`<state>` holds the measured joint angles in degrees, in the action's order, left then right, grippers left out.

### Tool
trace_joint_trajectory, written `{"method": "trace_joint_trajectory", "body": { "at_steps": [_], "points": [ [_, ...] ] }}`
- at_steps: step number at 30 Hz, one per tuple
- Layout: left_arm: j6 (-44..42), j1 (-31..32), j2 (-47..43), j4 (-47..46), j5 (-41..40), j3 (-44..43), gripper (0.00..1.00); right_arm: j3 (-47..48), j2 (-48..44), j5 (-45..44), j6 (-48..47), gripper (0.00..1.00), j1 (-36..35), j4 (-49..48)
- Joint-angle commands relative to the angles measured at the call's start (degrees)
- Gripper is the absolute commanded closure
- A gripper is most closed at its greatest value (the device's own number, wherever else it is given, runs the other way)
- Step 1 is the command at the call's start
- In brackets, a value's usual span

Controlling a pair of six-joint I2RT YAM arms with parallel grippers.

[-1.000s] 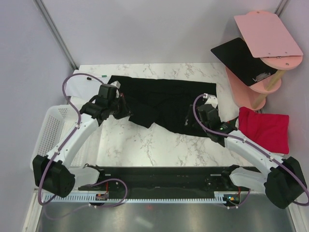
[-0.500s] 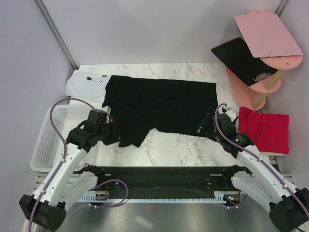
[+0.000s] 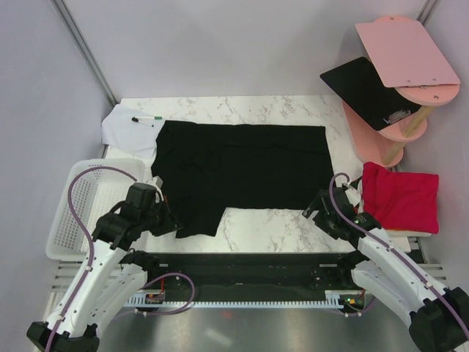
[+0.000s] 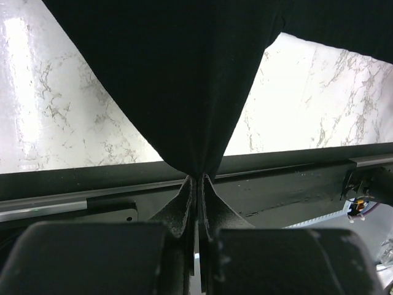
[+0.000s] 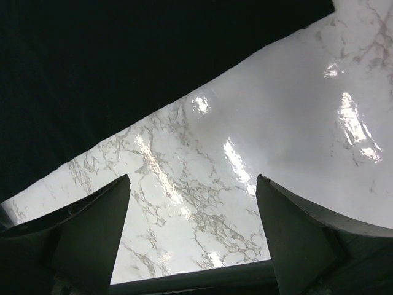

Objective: Fold and stack the t-shirts
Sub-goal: Grap the side of the flattened tshirt closest away from the robot with both arms

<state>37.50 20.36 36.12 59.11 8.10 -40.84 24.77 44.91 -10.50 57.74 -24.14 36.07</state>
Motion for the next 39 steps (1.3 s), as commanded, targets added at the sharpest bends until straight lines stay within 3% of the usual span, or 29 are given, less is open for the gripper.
{"method": "trace_joint_trajectory", "body": {
  "at_steps": [1, 10, 23, 25, 26, 28, 29, 30, 33, 39],
  "points": [
    [0.4, -0.1, -0.1, 0.8, 1.0, 0.2, 0.98, -0.3, -2.1, -6.7, 4.6, 0.1, 0.1, 0.1],
    [1.0, -0.1, -1.4, 1.1, 1.1, 0.8, 0.98, -1.2, 5.5, -13.5, 4.8, 0.13, 1.1, -5.1],
    [1.7, -0.1, -3.4, 1.1, 1.9, 2.4, 0.98, -6.4, 11.3, -9.6, 5.8, 0.17, 7.3, -19.2],
    [2.0, -0.1, -3.5, 1.3, 1.9, 2.3, 0.98, -6.5, 13.6, -7.9, 5.3, 0.33, 8.6, -21.5],
    [2.0, -0.1, -3.5, 1.4, 1.8, 2.3, 0.98, -6.8, 14.4, -7.3, 4.8, 0.5, 9.1, -22.4],
    [2.1, -0.1, -3.5, 1.7, 1.6, 2.2, 0.98, -7.0, 16.3, -6.5, 4.9, 0.69, 10.0, -24.2],
    [2.3, -0.1, -3.5, 1.9, 1.3, 2.0, 0.98, -7.4, 16.8, -6.3, 4.7, 0.89, 10.2, -25.8],
    [2.5, -0.1, -3.6, 2.2, 1.0, 1.9, 0.98, -7.5, 17.1, -5.9, 4.4, 0.97, 10.6, -26.3],
    [3.4, -0.1, -3.8, 2.6, 0.6, 1.6, 0.98, -7.4, 17.7, -4.5, 4.0, 1.0, 10.9, -27.2],
    [5.3, -0.1, -4.7, 2.8, -1.6, -1.5, 0.98, -6.4, 9.8, -2.7, 1.7, 1.0, 11.0, -24.5]
  ]
}}
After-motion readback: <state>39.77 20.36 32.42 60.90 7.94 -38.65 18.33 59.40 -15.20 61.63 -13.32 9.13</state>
